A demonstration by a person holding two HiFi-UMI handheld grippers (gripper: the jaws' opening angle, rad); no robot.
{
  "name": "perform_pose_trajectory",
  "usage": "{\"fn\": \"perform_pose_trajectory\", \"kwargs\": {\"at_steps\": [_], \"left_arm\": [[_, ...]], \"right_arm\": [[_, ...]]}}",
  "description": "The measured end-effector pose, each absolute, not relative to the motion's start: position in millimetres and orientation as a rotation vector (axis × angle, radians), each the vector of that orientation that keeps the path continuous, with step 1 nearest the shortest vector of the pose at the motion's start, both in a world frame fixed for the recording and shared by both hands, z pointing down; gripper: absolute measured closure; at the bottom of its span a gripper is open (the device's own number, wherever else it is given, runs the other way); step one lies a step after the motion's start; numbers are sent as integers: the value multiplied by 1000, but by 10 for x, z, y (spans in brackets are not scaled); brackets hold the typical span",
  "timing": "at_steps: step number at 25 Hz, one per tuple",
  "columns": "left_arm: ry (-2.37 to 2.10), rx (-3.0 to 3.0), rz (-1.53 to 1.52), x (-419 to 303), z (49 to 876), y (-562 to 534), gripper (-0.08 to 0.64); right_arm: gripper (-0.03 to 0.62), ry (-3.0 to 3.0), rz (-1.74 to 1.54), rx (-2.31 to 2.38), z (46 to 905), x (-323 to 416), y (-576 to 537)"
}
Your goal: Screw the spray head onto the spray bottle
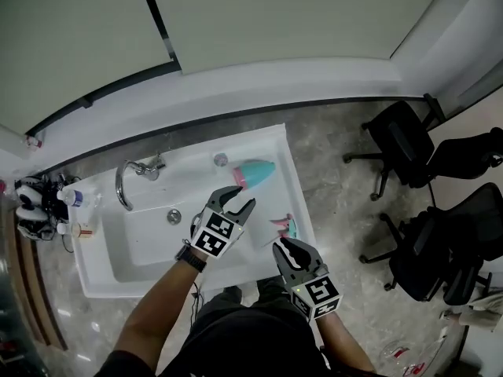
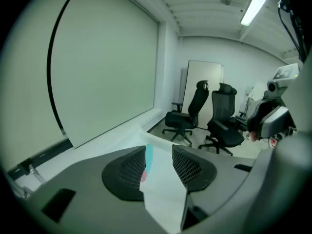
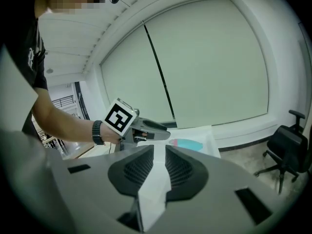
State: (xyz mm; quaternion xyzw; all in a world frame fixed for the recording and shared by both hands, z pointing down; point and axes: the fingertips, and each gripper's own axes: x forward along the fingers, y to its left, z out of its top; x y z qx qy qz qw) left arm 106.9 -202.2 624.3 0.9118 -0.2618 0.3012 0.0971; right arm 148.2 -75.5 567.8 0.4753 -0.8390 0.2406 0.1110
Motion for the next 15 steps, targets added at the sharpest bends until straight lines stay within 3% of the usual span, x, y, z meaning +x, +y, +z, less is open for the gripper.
{"fn": "perform_pose_trajectory", "kwargs": {"at_steps": [9,15], "left_arm": [[-592,2643,1632,1302,7162,-2729,278],[-453,2501,1930,1298,7531,-2897,216]], "right_arm": [[545,-2397,840,1366,6213,1959,-992],[545,-2381,903,1360,6401,2125,-1079]]}}
